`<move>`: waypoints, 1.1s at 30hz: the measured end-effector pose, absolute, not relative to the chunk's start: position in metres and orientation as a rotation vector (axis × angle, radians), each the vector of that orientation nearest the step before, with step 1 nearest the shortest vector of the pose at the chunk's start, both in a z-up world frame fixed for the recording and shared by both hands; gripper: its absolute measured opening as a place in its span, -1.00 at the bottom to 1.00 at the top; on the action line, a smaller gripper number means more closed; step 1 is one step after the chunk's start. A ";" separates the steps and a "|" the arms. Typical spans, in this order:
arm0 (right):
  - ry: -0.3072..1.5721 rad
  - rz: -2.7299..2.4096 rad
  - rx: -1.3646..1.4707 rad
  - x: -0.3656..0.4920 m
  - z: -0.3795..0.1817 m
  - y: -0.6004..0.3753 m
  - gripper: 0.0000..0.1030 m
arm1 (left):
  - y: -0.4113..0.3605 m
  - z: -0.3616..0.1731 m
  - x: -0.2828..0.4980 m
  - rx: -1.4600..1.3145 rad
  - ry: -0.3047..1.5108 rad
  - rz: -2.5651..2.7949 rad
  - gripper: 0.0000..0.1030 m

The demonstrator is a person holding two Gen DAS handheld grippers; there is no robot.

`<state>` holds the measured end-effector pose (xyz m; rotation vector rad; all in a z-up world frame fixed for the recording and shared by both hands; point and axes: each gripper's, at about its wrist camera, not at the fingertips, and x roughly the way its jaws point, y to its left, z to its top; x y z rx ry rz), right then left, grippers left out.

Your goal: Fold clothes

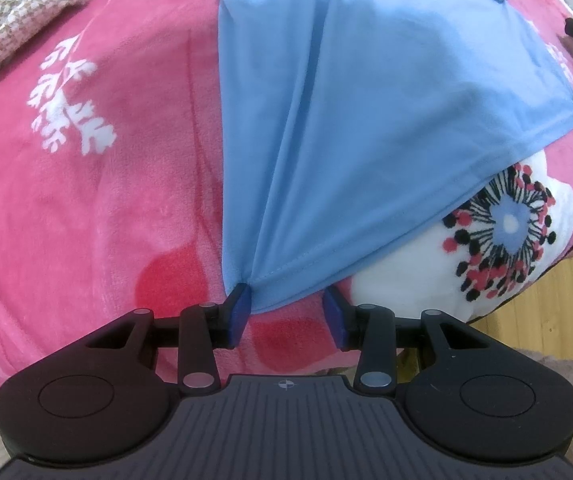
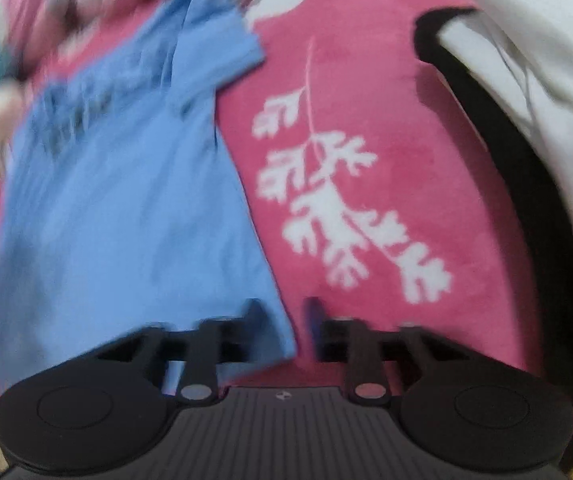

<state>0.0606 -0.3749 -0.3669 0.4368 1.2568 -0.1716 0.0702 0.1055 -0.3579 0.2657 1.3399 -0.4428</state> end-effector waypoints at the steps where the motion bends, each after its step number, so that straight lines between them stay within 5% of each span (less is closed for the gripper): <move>1: 1.277 -0.158 0.422 0.062 -0.365 -0.370 -0.93 | 0.106 -0.358 0.069 0.264 1.338 -0.440 -0.21; 11: 1.323 -0.204 0.352 0.048 -0.311 -0.366 -0.96 | 0.109 -0.354 0.068 0.261 1.356 -0.451 -0.21; 27: 1.501 -0.274 0.313 0.024 -0.341 -0.376 -0.96 | 0.120 -0.344 0.113 -0.052 1.432 -0.359 -0.09; 33: 1.507 -0.266 0.292 0.030 -0.341 -0.375 -0.96 | 0.106 -0.367 0.124 0.013 1.422 -0.355 -0.26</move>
